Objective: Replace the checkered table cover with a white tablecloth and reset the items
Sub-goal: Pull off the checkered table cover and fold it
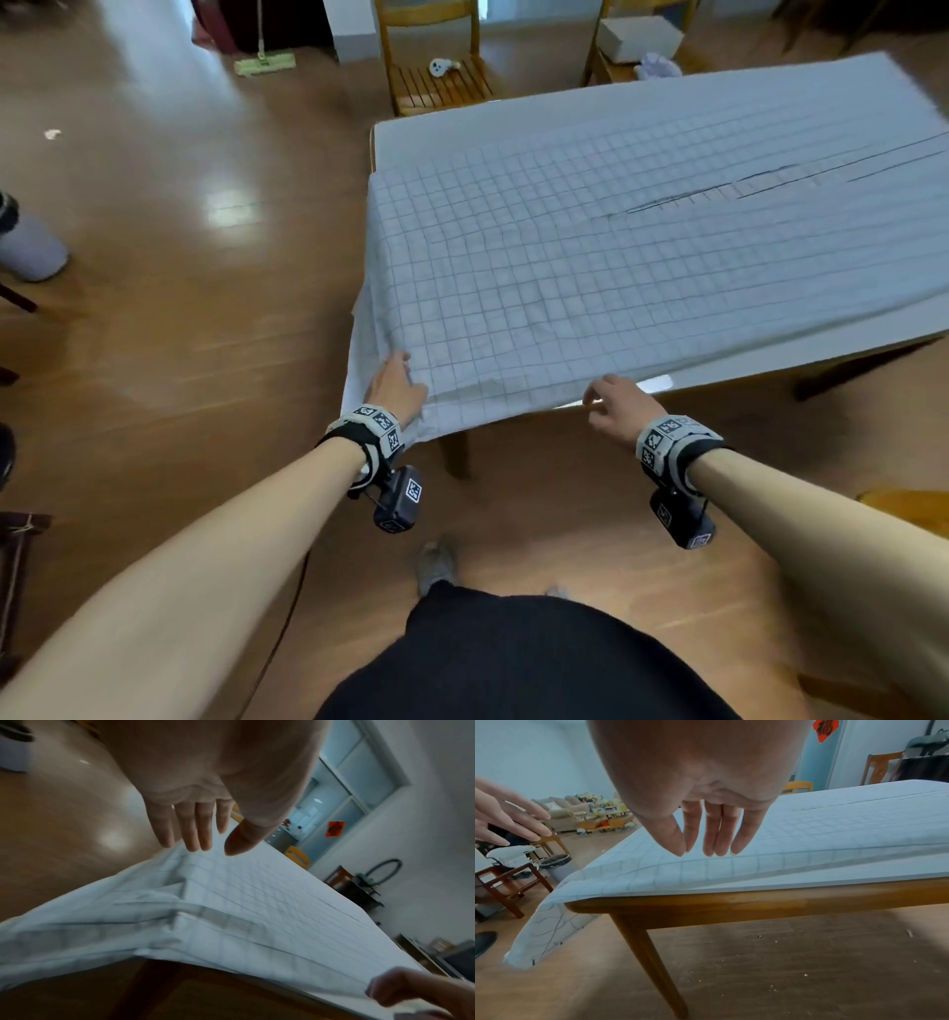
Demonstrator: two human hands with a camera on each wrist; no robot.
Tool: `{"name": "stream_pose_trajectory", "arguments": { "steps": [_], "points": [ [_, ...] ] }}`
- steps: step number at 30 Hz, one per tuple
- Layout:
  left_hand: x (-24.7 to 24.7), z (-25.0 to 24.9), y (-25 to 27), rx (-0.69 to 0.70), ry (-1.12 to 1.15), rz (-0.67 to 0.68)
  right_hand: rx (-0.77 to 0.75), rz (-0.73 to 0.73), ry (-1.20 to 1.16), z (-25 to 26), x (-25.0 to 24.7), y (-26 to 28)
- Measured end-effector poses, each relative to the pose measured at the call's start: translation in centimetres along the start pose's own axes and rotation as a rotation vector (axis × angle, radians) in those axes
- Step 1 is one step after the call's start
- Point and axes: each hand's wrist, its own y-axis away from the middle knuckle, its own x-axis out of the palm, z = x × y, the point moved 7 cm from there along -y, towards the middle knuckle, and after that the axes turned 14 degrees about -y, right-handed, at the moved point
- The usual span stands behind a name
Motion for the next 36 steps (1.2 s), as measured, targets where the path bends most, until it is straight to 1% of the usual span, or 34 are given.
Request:
{"name": "stream_pose_trajectory", "arguments": {
  "steps": [5, 8, 12, 16, 20, 23, 24, 27, 31, 36],
  "points": [
    [3.8, -11.8, 2.6, 0.199, -0.162, 0.078, 0.052, -0.068, -0.109, -6.9, -5.3, 3.5],
    [5.9, -18.7, 4.1, 0.307, -0.252, 0.12, 0.095, -0.14, -0.172, -11.4, -8.9, 5.7],
    [8.4, -27.4, 5.3, 0.413, -0.335, 0.155, 0.202, -0.238, -0.257, -17.2, -13.5, 8.7],
    [11.0, -35.5, 5.3, 0.508, -0.411, 0.203, 0.277, -0.336, -0.318, -22.5, -17.9, 10.0],
    [13.7, -43.0, 4.1, 0.621, -0.529, 0.224, 0.342, -0.394, -0.348, -27.1, -21.5, 10.0],
    [16.2, -48.5, 1.8, 0.701, -0.63, 0.247, 0.392, -0.415, -0.359, -30.3, -24.5, 9.4],
    [16.8, -49.5, 1.1, 0.717, -0.65, 0.251, 0.397, -0.411, -0.364, -30.9, -24.9, 9.2],
    [19.7, -55.9, -1.7, 0.795, -0.67, 0.283, 0.463, -0.445, -0.383, -34.6, -28.8, 8.4],
    [23.5, -63.7, -4.2, 0.891, -0.705, 0.351, 0.547, -0.472, -0.384, -38.9, -33.7, 8.4],
    [28.6, -71.9, -5.5, 0.984, -0.74, 0.387, 0.638, -0.485, -0.398, -44.6, -36.9, 9.1]
  ]
}}
